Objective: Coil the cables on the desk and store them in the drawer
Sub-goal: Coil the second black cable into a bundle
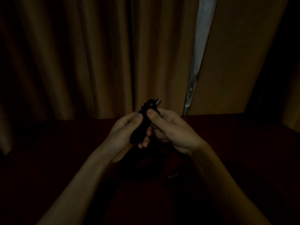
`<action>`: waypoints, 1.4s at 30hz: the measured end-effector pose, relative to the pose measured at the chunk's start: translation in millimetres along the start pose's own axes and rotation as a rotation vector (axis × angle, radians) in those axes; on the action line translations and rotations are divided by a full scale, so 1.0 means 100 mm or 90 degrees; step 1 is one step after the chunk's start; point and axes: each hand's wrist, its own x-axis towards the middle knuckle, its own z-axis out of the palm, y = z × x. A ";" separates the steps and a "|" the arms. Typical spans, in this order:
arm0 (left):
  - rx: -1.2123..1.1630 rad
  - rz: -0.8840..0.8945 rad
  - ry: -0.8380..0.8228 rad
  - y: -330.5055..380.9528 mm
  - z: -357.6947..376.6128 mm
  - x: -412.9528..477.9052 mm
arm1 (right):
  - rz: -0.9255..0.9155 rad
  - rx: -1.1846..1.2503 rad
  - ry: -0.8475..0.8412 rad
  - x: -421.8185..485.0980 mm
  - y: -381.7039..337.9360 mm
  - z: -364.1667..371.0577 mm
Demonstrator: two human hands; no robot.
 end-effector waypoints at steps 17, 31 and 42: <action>0.299 0.151 0.258 -0.12 0.15 -0.01 | 0.011 0.149 0.148 0.02 0.11 0.20; 0.095 0.084 0.170 0.03 0.17 0.00 | 0.031 0.095 0.108 0.03 0.07 0.08; 0.335 0.146 0.239 -0.02 0.05 -0.02 | -0.041 0.114 0.126 -0.01 0.08 0.17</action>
